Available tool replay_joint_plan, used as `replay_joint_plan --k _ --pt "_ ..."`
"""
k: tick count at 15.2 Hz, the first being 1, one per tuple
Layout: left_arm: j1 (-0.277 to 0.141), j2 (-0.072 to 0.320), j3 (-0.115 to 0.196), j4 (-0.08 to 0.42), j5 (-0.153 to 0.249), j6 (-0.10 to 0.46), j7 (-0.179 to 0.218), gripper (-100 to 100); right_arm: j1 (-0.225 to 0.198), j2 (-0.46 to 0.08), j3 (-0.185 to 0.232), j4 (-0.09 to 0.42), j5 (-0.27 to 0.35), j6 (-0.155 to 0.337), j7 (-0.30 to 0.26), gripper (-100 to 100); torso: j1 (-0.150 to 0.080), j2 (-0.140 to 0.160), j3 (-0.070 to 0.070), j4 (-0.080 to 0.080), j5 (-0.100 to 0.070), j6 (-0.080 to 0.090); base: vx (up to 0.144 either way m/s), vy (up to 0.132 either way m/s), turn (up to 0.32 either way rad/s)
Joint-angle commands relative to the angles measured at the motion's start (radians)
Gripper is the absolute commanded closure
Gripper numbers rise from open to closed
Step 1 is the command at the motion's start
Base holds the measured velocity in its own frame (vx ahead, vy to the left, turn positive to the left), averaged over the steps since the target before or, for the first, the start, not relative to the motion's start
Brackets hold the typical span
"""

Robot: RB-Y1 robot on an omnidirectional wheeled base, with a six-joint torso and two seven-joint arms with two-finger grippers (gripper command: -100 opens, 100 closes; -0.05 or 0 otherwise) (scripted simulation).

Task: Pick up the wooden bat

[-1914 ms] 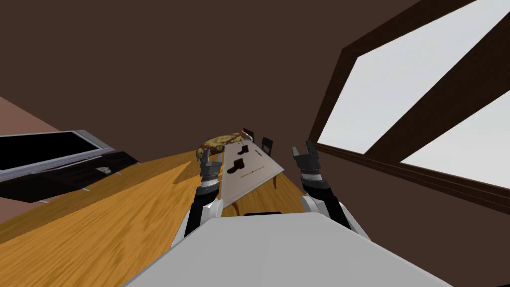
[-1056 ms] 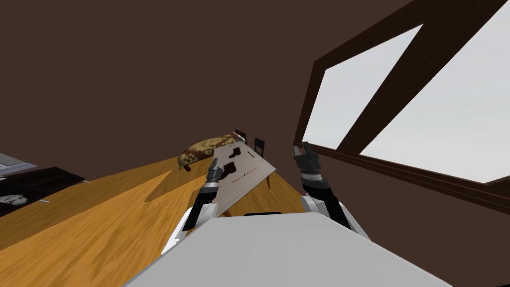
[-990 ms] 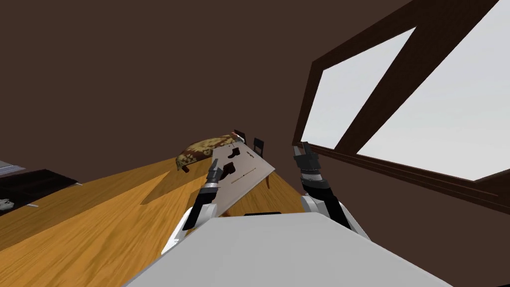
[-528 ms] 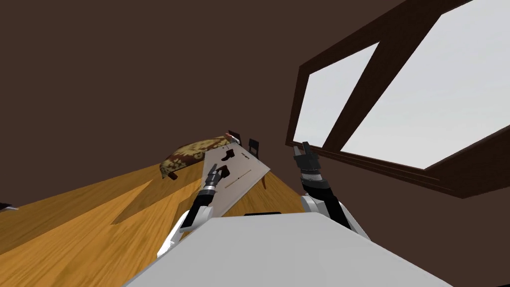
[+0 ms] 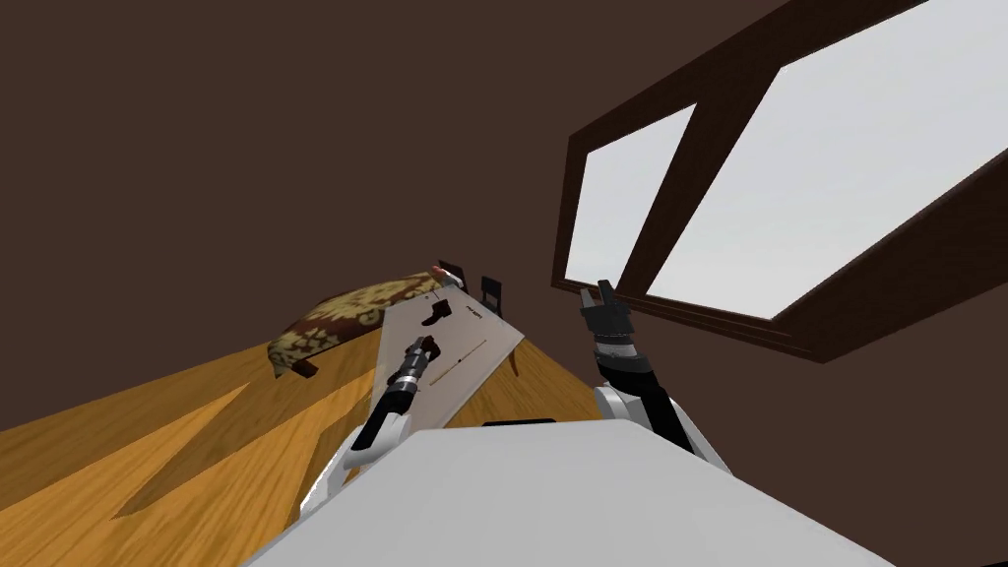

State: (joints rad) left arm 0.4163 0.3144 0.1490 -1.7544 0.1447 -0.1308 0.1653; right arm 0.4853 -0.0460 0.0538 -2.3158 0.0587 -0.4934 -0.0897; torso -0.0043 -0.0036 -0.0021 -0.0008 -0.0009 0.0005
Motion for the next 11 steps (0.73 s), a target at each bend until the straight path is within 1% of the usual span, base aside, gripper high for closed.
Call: replay_joint_plan --k 1,2,3,4,5,6,7,9,10,11 --pt "-0.006 0.002 0.005 0.049 0.006 0.014 -0.001 -100 0.0 0.0 0.0 0.0 0.0 0.0 0.0 0 0.0 0.0 0.0 0.0 0.0 0.0 0.045 -0.037 -0.077" --pt "-0.006 0.002 0.005 0.049 0.006 0.014 -0.001 -100 0.0 0.0 0.0 0.0 0.0 0.0 0.0 0 0.001 0.0 0.0 0.0 0.0 0.0 0.024 -0.02 0.006" --pt "-0.012 0.018 0.023 0.083 0.029 0.048 0.004 -100 0.0 0.0 0.0 0.0 0.0 0.0 0.0 0 0.001 0.001 0.001 0.0 0.0 -0.001 0.027 -0.035 -0.198" --pt "-0.012 0.018 0.023 0.102 0.029 0.048 0.004 -100 0.0 0.0 0.0 0.0 0.0 0.0 0.0 0 0.001 0.002 0.001 0.0 0.0 0.0 0.042 -0.035 -0.236" --pt "-0.012 0.018 0.023 0.111 0.029 0.048 0.004 -100 0.0 0.0 0.0 0.0 0.0 0.0 0.0 0 0.001 0.002 0.001 0.0 0.0 0.0 0.039 -0.022 -0.089" --pt "-0.019 0.034 0.041 0.148 0.052 0.082 0.01 -100 0.0 0.0 0.0 0.0 0.0 0.0 0.0 0 0.002 0.002 0.001 0.0 0.0 -0.001 0.053 -0.045 -0.239" --pt "-0.019 0.034 0.041 0.155 0.052 0.082 0.01 -100 0.0 0.0 0.0 0.0 0.0 0.0 0.0 0 0.001 0.001 0.001 0.0 0.0 0.0 0.056 -0.043 -0.237" --pt "-0.019 0.034 0.041 0.175 0.052 0.082 0.01 -100 0.0 0.0 0.0 0.0 0.0 0.0 0.0 0 0.001 0.001 0.001 0.0 0.0 -0.001 0.031 -0.025 -0.019" --pt "-0.026 0.049 0.06 0.203 0.075 0.118 0.015 -100 0.0 0.0 0.0 0.0 0.0 0.0 0.0 0 0.001 0.002 0.001 0.0 0.0 -0.001 0.04 -0.041 -0.191" --pt "-0.026 0.049 0.06 0.223 0.075 0.118 0.015 -100 0.0 0.0 0.0 0.0 0.0 0.0 0.0 0 0.001 0.002 0.001 0.0 0.0 0.0 0.054 -0.042 -0.27"
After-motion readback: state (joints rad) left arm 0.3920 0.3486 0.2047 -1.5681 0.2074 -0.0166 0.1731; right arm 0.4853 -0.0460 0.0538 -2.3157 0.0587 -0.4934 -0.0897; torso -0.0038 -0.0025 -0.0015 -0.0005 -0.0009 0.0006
